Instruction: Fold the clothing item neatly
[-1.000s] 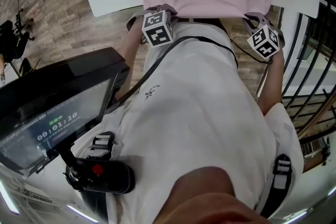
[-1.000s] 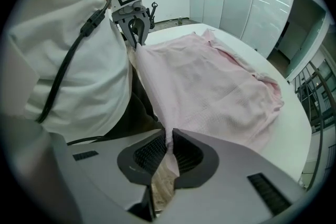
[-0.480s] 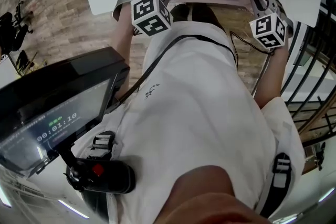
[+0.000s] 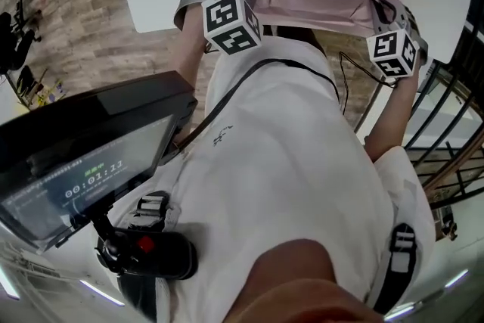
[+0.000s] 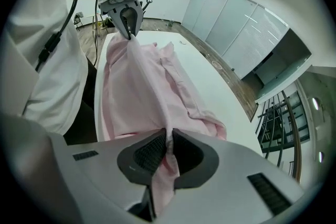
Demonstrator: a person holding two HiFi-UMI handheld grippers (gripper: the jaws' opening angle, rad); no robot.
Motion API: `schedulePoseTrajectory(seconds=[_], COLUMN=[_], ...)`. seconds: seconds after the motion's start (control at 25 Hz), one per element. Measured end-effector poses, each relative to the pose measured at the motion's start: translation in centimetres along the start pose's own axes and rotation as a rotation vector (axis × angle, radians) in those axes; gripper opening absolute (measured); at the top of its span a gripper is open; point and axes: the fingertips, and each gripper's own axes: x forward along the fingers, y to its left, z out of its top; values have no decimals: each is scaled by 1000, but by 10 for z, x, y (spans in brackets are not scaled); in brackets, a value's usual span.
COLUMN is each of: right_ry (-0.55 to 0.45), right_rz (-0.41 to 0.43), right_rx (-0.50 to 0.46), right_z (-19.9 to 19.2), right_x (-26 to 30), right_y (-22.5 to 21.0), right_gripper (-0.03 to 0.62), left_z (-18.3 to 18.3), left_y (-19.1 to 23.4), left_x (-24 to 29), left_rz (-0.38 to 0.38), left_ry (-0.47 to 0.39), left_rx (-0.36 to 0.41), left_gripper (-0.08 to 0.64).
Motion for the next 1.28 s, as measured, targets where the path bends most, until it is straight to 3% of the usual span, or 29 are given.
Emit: schedulePoseTrajectory(seconds=[0.16,0.52,0.96,1.16,1.28], right_ry=[10,21,-35,-43,-47], right_rz=[-47,-152,-273,-320,-365], right_rx=[12,-42,-23,-4,69], right_z=[-11,-8,1,10,7], right_x=[-7,0,29,33,37], right_y=[-16,-80,-132,-148,-161], right_gripper=[38,38,38,43,151], left_z=[20,63,79,80,77], left_y=[2,54,106,133,154], left_x=[-3,-9,10,13,11], left_rz=[9,115,166,267,363], left_ry=[-33,-77,-126,-151,-188], left_rx=[19,26,-42,-52,-79], left_gripper=[41,41,41,43,121])
